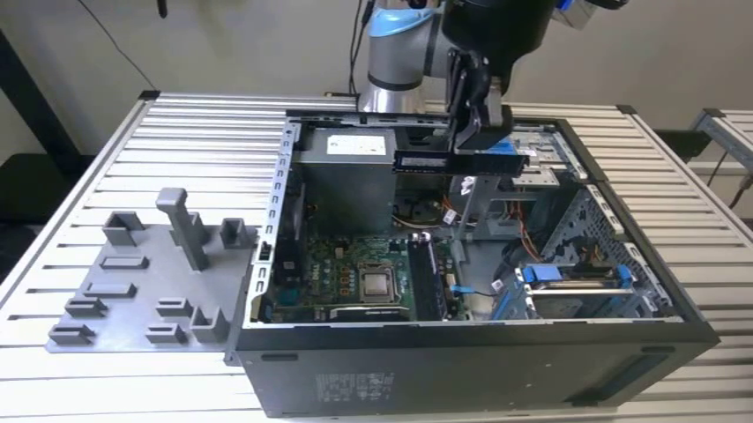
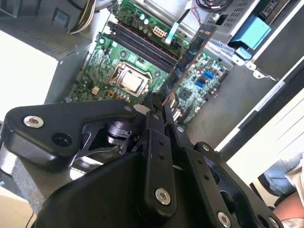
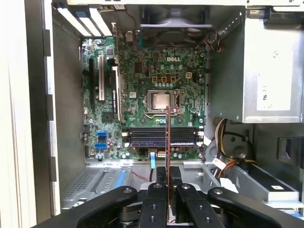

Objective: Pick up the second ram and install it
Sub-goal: 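Pick up the second ram and move it above second insertion slot, then insert the second ram into the second slot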

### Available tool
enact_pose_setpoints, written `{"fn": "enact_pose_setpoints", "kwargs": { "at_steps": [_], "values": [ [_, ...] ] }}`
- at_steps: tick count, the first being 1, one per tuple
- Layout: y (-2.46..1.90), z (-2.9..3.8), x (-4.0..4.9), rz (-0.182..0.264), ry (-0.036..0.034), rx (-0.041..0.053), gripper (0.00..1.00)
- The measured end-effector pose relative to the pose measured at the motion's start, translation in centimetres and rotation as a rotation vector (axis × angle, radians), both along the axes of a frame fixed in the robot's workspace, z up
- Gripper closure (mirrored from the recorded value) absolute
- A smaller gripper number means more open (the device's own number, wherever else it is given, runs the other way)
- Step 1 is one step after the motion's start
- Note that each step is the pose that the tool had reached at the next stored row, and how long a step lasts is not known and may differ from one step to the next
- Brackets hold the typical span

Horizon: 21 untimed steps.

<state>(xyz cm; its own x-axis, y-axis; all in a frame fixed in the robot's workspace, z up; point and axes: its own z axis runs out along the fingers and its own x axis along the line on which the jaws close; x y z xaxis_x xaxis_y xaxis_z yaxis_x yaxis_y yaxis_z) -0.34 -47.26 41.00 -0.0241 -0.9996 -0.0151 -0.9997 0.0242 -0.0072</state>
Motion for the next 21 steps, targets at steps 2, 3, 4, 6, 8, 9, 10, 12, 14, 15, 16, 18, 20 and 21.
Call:
{"fn": "enact_pose_setpoints", "kwargs": {
  "at_steps": [2,3,4,6,8,9,10,12,14,15,16,18,20,21],
  "values": [
    [0.43,-0.01,0.03,0.000,0.0000,-0.0001,0.86],
    [0.63,-0.02,0.04,-0.001,0.0000,-0.0001,0.86],
    [0.78,-0.02,0.05,-0.001,0.0000,-0.0001,0.86],
    [1.04,-0.03,0.08,-0.001,-0.0001,0.0000,0.86],
    [1.23,-0.03,0.09,-0.001,-0.0001,0.0000,0.86],
    [1.28,-0.03,0.09,-0.001,-0.0001,0.0000,0.86],
    [1.29,-0.03,0.10,-0.001,-0.0001,0.0000,0.86],
    [1.30,-0.02,0.09,-0.001,-0.0001,-0.0001,0.86],
    [1.31,-0.03,0.09,-0.001,-0.0001,-0.0001,0.86],
    [1.31,-0.03,0.09,-0.001,-0.0001,0.0000,0.86],
    [1.31,-0.03,0.09,-0.001,-0.0001,0.0000,0.86],
    [1.31,-0.03,0.09,-0.001,-0.0001,0.0000,0.86],
    [1.31,-0.03,0.09,-0.001,-0.0001,0.0000,0.86],
    [1.31,-0.03,0.09,-0.001,-0.0001,-0.0001,0.86]
  ]
}}
